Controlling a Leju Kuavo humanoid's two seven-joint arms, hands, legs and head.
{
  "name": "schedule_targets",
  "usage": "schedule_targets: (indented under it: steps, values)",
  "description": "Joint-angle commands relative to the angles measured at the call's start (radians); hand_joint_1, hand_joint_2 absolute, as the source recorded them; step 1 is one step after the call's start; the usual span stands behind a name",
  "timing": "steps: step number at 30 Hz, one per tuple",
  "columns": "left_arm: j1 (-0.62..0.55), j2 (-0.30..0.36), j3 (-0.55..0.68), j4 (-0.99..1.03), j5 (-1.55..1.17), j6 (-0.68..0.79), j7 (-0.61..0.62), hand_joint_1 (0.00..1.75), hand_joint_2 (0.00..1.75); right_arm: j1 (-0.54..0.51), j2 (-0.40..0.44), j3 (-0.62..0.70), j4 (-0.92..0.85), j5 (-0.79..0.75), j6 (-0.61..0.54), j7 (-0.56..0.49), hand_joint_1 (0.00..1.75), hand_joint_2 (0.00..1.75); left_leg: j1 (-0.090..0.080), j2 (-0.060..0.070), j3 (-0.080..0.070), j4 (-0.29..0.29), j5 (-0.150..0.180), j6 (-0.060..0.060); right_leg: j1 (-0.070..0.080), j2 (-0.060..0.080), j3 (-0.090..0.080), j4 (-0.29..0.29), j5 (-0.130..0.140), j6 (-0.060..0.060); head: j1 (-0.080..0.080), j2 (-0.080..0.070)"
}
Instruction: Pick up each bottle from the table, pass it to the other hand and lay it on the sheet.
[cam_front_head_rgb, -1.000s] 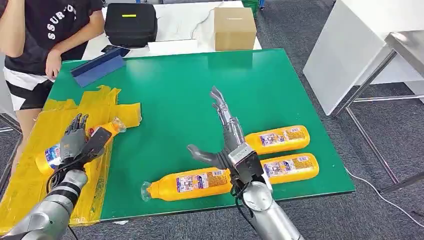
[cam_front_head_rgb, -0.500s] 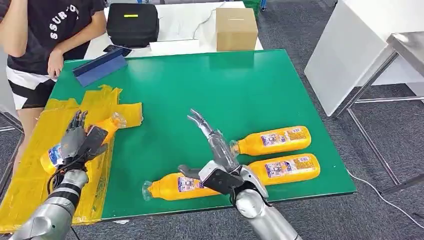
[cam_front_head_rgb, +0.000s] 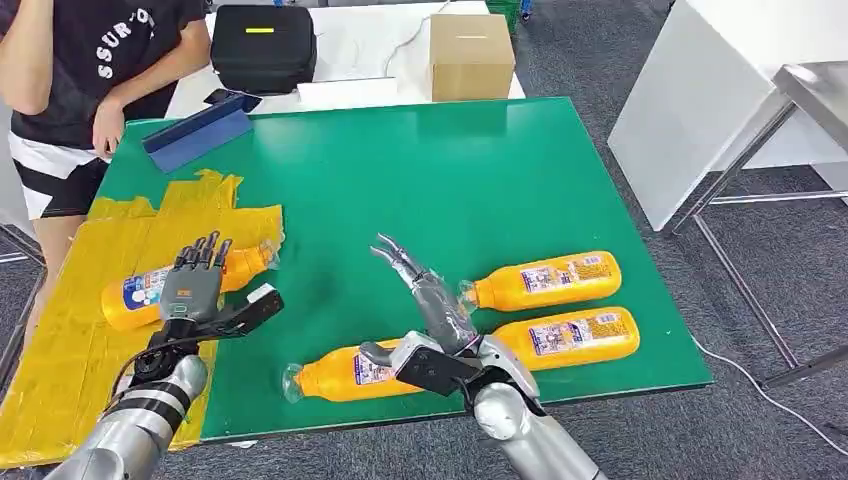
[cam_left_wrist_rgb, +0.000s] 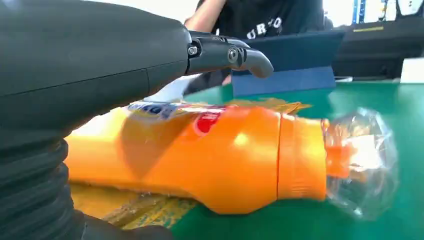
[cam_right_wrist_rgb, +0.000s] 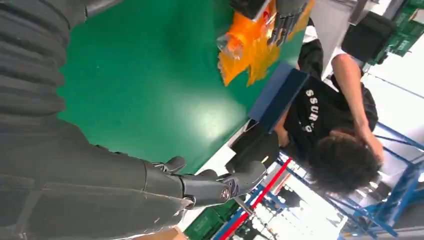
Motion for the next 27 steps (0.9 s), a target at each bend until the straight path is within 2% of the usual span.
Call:
schedule_targets:
  steps: [1,7,9,12,14,15,17,21,27]
  values:
    - [-0.022,0.046,-0.136,0.025,-0.127,0.015,0.091,0.0,1.75,-0.008,-0.016,-0.002,0.041,0.004,0.01,0.003,0.0,1.75,0.0,0.001,0.004,0.0,-0.002,-0.001,0.001,-0.001,0.004,0.0,-0.001,-0.001,0.0,0.0]
    - [-0.019,0.047,-0.137,0.018,-0.138,0.022,0.1,0.0,1.75,-0.007,-0.016,-0.002,0.042,0.004,0.01,0.003,0.0,1.75,0.0,0.001,0.004,0.0,-0.001,0.0,0.001,-0.001,0.004,-0.001,-0.001,-0.001,0.0,0.0]
    - [0.007,0.039,-0.109,-0.056,-0.121,0.042,0.066,0.0,1.75,-0.003,-0.018,-0.004,0.043,0.003,0.011,0.004,0.0,1.75,0.0,0.001,0.002,0.0,-0.001,0.0,0.0,-0.001,0.002,-0.001,0.0,-0.001,0.0,0.0]
    - [0.069,-0.014,0.013,-0.21,0.094,0.042,-0.144,0.0,1.75,0.016,-0.024,-0.009,0.037,0.021,-0.004,0.011,0.0,1.75,0.0,0.0,0.002,0.0,-0.001,0.0,0.0,-0.001,0.002,-0.001,-0.001,-0.001,0.0,0.0]
    - [0.099,-0.042,0.04,-0.306,0.356,0.011,-0.301,0.0,1.75,0.025,-0.042,0.003,0.036,0.098,-0.044,0.034,0.0,1.75,0.0,-0.001,0.003,0.0,-0.001,0.0,0.0,-0.002,0.004,-0.001,-0.002,-0.001,0.0,0.0]
    - [0.118,-0.039,0.036,-0.364,0.441,-0.032,-0.337,0.0,1.75,0.03,-0.05,0.01,0.035,0.123,-0.051,0.039,0.0,1.75,0.0,-0.001,0.002,0.0,-0.001,0.0,0.0,-0.003,0.002,-0.001,-0.001,0.0,0.0,0.0]
    - [0.17,-0.053,0.064,-0.526,0.744,-0.213,-0.451,0.0,1.75,0.022,-0.084,0.051,0.045,0.214,-0.062,0.061,0.0,1.75,0.0,-0.002,0.002,0.0,-0.001,0.0,0.0,-0.003,0.003,-0.001,-0.002,-0.001,0.0,0.0]
    - [0.233,-0.049,0.11,-0.676,0.951,-0.358,-0.478,0.0,1.75,0.0,-0.129,0.122,0.086,0.35,-0.066,0.097,0.0,1.75,0.0,0.002,0.001,0.0,-0.002,0.0,0.0,0.001,0.001,-0.001,0.0,-0.001,0.0,0.0]
    - [0.24,-0.048,0.121,-0.673,0.975,-0.379,-0.486,0.0,1.75,-0.003,-0.133,0.129,0.093,0.363,-0.066,0.101,0.0,1.75,0.0,0.002,0.003,0.0,-0.003,-0.001,0.0,0.0,0.003,-0.001,-0.002,-0.001,0.0,0.0]
